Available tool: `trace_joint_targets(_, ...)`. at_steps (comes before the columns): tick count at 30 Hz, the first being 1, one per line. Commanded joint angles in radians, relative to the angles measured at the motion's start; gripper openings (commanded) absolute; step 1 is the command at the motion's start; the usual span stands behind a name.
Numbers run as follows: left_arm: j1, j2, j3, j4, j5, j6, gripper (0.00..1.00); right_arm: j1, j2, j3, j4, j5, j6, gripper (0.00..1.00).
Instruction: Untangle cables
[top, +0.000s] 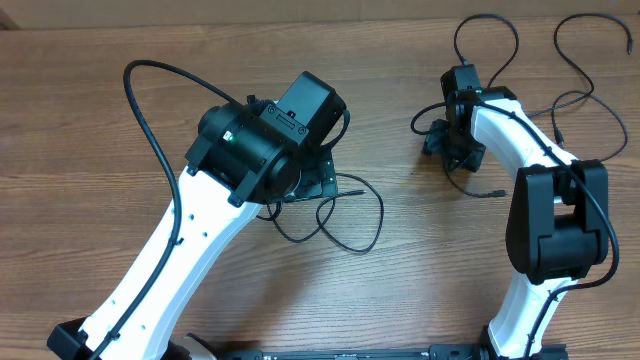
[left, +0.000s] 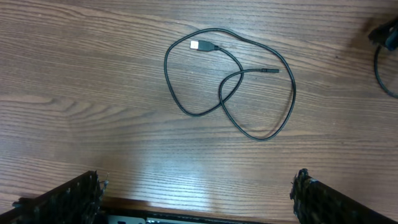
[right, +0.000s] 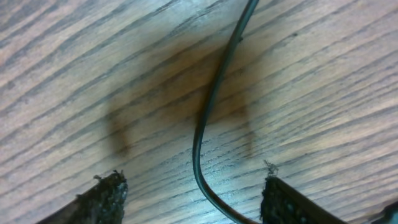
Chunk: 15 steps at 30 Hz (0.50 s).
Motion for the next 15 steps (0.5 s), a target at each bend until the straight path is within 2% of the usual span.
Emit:
trace_joint_targets(1,0.005,0.0,0.0,-0.002,-0.021,0.004,0.99,-0.002,-0.047,0.028,-0.011,0.002,0.003,0.74)
trace_joint_targets(7,0.005,-0.002,0.0,-0.002,-0.004,0.004,0.99,-0.002,-0.126,0.037,-0.074,0.0,0.003,0.85)
trace_joint_targets(15,0.004,-0.119,0.0,-0.002,0.005,-0.029,0.99,-0.002,-0.372,0.038,-0.217,-0.161,0.003,0.9)
